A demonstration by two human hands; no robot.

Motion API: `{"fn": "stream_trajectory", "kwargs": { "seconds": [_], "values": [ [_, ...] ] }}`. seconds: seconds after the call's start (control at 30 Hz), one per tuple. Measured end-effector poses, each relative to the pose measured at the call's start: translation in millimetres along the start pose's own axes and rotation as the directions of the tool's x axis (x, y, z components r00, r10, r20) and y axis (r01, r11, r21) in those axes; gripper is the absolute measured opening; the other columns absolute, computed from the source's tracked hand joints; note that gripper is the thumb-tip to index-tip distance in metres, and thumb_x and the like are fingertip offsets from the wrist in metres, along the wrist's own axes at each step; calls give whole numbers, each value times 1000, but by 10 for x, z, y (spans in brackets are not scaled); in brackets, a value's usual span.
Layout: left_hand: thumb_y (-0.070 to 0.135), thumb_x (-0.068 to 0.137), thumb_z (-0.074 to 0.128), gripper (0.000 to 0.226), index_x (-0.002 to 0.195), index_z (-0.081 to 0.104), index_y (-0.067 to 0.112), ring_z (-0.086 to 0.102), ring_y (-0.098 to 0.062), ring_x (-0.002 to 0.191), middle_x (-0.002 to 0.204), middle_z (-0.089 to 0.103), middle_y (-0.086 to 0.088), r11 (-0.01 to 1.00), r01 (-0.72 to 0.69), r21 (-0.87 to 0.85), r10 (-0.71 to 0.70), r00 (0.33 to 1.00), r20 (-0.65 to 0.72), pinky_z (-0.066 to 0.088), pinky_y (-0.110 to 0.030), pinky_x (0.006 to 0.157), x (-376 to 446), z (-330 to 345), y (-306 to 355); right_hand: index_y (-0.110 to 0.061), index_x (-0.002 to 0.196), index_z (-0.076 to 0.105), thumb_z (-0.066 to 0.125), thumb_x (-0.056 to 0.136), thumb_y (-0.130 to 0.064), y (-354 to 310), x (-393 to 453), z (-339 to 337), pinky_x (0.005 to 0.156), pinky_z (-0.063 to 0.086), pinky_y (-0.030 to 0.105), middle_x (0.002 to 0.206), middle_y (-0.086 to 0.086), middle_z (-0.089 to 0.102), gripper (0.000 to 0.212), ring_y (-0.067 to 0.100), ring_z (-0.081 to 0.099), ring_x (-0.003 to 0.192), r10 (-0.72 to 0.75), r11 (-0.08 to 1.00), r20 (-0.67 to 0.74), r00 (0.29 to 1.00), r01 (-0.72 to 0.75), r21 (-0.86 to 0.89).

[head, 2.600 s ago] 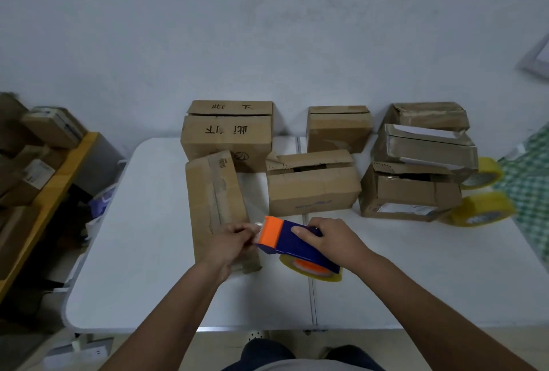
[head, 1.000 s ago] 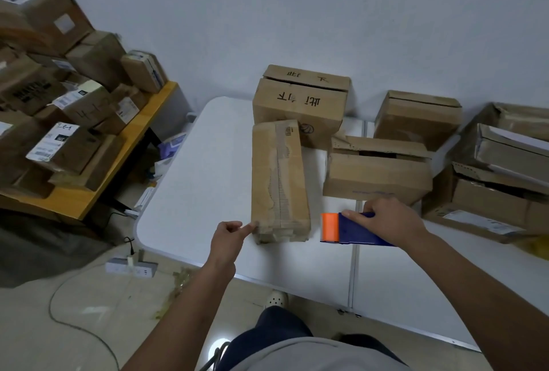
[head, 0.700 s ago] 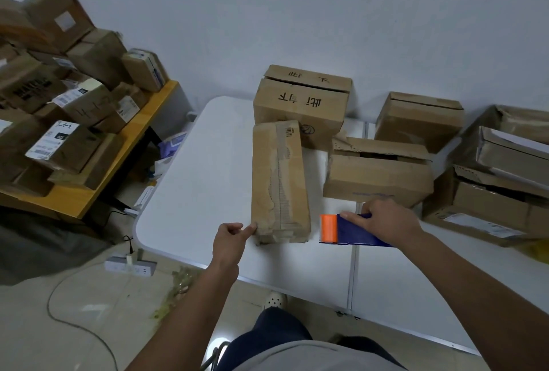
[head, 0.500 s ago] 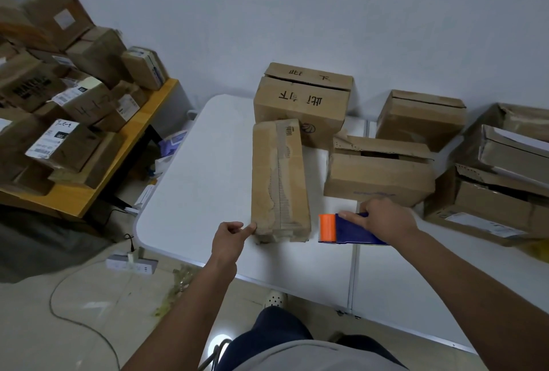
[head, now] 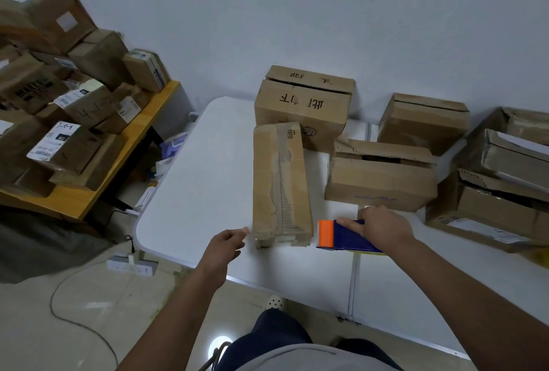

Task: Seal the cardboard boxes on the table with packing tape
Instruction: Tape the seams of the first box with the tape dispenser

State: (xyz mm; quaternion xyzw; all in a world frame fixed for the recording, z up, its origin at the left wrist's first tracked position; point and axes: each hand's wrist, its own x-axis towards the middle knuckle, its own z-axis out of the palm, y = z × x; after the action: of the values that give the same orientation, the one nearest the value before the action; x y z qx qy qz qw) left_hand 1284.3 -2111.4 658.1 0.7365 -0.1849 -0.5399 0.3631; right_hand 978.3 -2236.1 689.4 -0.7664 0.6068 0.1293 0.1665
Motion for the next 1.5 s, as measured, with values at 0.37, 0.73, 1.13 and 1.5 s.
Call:
{"fn": "stream_trajectory", "kwargs": {
  "seconds": [0.37, 0.73, 1.13, 1.5],
  "values": [
    [35, 106, 40, 38, 104, 75, 22, 70, -12, 71, 100, 69, 5, 851, -189, 491, 226, 974, -17, 53, -25, 70, 8, -195, 103, -19, 93, 64, 34, 85, -78, -31, -5, -32, 64, 47, 24, 80, -1, 63, 67, 13, 60, 75, -16, 1000, -3, 1000, 15, -7],
    [32, 107, 30, 47, 152, 33, 19, 34, -19, 146, 156, 39, -3, -162, -735, 658, 693, 390, 607, 18, -32, 121, -106, 32, 181, -20, 89, 64, 34, 86, -77, -39, -19, -13, 61, 43, 23, 75, -3, 60, 65, 12, 59, 72, -30, 999, -23, 999, 30, -21],
    [37, 108, 32, 45, 143, 53, 18, 35, -15, 145, 151, 46, 5, -331, -823, 462, 445, 295, 845, 18, -31, 123, 159, 321, 346, -21, 85, 62, 32, 85, -79, 26, -19, 62, 65, 47, 24, 77, -2, 60, 65, 12, 59, 73, -11, 999, 14, 1000, 11, 30],
    [42, 106, 30, 48, 143, 51, 21, 36, -19, 143, 153, 45, 1, -297, -849, 438, 419, 296, 858, 27, -38, 119, 356, 857, 557, -23, 75, 63, 29, 80, -83, 202, 0, 148, 67, 52, 28, 67, -2, 61, 69, 10, 59, 62, 12, 995, 7, 1000, -12, 101]
  ]
}}
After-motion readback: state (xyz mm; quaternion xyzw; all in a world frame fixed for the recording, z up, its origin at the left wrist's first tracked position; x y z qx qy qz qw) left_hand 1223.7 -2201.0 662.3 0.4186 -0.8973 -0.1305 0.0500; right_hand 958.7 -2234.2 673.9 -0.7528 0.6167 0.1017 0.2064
